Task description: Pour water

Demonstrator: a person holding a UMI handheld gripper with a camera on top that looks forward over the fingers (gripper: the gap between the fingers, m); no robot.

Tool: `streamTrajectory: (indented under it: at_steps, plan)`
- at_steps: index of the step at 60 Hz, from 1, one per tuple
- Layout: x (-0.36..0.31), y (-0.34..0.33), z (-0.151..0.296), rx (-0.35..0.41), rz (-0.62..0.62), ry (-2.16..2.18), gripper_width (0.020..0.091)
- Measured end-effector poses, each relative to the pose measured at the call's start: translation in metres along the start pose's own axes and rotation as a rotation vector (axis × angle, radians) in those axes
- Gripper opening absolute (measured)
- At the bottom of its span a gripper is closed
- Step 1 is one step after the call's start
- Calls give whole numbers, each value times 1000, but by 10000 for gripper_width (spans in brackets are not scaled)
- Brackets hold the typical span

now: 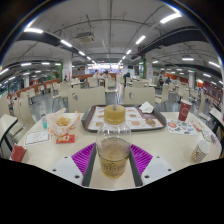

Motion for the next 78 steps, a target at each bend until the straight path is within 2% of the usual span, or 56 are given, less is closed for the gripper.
streamTrajectory:
  at_steps: [3, 10, 11, 15, 16, 24, 30, 41, 49, 57, 62, 71, 78]
  plan:
    - [2, 3, 3, 22, -11, -12, 507]
    - [1, 6, 4, 47, 5, -26, 459]
    - [1, 6, 5, 49, 6, -29, 428]
    - [0, 6, 4, 45, 7, -47, 394]
    - [0, 6, 4, 45, 10, -53, 367]
    - [-1, 0, 7, 30, 35, -61, 366]
    - [4, -17, 35, 54, 81, 24, 366]
    - [40, -57, 106, 90, 276, 477, 366]
    - [89, -84, 140, 61, 432, 935, 365]
    - [153, -84, 129, 8, 533, 1388, 363]
    - [188, -73, 103, -27, 561, 1647, 364]
    - [229, -61, 51, -75, 543, 1992, 363]
    - [227, -68, 33, -132, 544, 2018, 364]
Point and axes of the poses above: the point between the fingertips, and its own axes, seen from behind it with the camera up: x to the right, z up, y forward, the way the camera looks, the point moved 3 cm from there along -y, backward, against the way the camera looks, and after that the axes turned 1 degree about -y, right-handed, at the moved point
